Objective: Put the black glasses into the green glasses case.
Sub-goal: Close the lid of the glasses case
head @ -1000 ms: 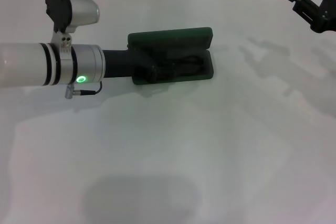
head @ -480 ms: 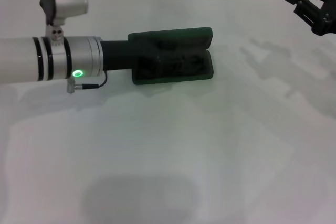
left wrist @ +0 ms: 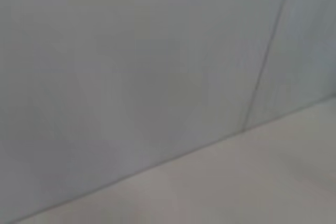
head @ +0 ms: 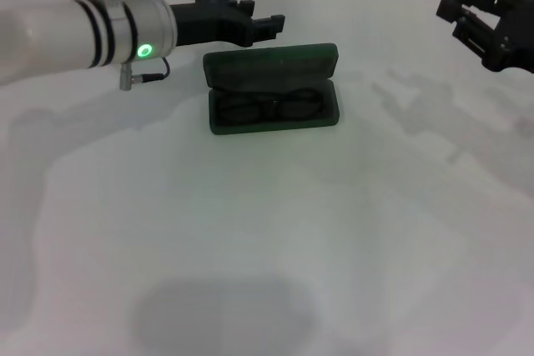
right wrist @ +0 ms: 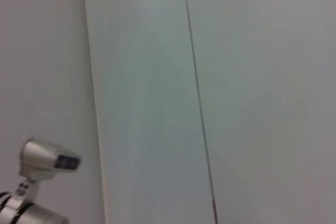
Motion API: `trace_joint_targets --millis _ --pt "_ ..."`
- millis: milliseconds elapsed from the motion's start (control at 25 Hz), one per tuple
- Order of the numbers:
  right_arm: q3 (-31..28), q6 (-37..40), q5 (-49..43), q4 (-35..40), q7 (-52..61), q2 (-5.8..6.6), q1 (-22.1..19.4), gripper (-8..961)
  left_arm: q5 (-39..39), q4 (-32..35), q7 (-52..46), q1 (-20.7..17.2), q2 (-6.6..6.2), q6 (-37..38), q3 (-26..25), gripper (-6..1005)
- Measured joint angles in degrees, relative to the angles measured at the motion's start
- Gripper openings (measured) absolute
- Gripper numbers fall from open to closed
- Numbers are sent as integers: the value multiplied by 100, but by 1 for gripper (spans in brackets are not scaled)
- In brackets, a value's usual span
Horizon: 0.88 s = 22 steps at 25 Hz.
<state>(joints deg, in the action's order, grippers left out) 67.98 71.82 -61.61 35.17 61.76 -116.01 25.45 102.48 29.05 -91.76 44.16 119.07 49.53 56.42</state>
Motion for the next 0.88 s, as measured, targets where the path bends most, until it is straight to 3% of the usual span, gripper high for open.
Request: trace_joint_targets --millis 200,560,880 --pt "44 8 -5 -101 -55 1 -21 406 600 -72 -297 206 26 -189 1 602" --pt "53 88 -24 -158 -68 23 -23 418 642 -120 -293 176 45 -408 19 603" --pt "50 87 -28 -169 -83 35 -45 428 579 -106 -158 -21 70 -380 558 603"
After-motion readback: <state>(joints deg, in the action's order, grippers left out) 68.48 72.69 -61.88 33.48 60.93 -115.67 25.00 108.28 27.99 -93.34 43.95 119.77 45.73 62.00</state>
